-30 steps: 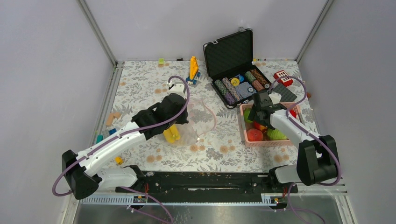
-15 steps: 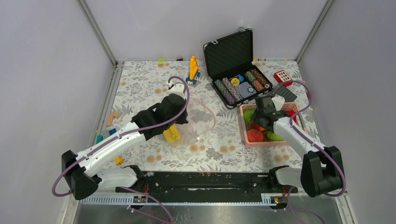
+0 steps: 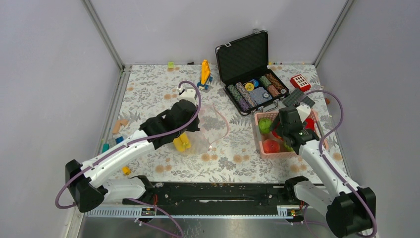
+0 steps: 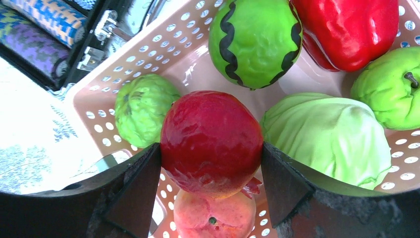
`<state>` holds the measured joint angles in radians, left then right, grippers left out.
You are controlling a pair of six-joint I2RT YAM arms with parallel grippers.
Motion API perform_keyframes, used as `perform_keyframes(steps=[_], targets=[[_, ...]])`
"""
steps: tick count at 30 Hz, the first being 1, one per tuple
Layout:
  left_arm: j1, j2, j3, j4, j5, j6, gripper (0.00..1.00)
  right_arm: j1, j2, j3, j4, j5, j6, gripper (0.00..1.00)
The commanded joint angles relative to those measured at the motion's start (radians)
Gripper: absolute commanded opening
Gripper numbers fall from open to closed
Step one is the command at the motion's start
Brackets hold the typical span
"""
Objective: Place the food in the zip-top bag and seal the zipper
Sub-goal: Pick up the fake fruit from the zipper food storage bag.
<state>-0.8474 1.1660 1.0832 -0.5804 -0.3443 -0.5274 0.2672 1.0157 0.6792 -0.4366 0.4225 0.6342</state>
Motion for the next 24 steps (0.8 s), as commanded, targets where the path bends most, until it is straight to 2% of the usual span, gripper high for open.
perform_keyframes(steps=[1,12,24], targets=[[0.006,-0.016,-0.012,0.05,0.002,0.01,0.0,-0.005,-0.075,-0.005,-0.008,-0.026,-0.012,0.45],[0.006,-0.02,-0.016,0.058,0.014,0.009,0.0,-0.005,-0.221,-0.008,-0.006,-0.088,-0.057,0.44],[0.006,-0.015,-0.018,0.065,0.035,0.008,0.0,-0.005,-0.319,0.033,0.002,-0.242,-0.095,0.44]])
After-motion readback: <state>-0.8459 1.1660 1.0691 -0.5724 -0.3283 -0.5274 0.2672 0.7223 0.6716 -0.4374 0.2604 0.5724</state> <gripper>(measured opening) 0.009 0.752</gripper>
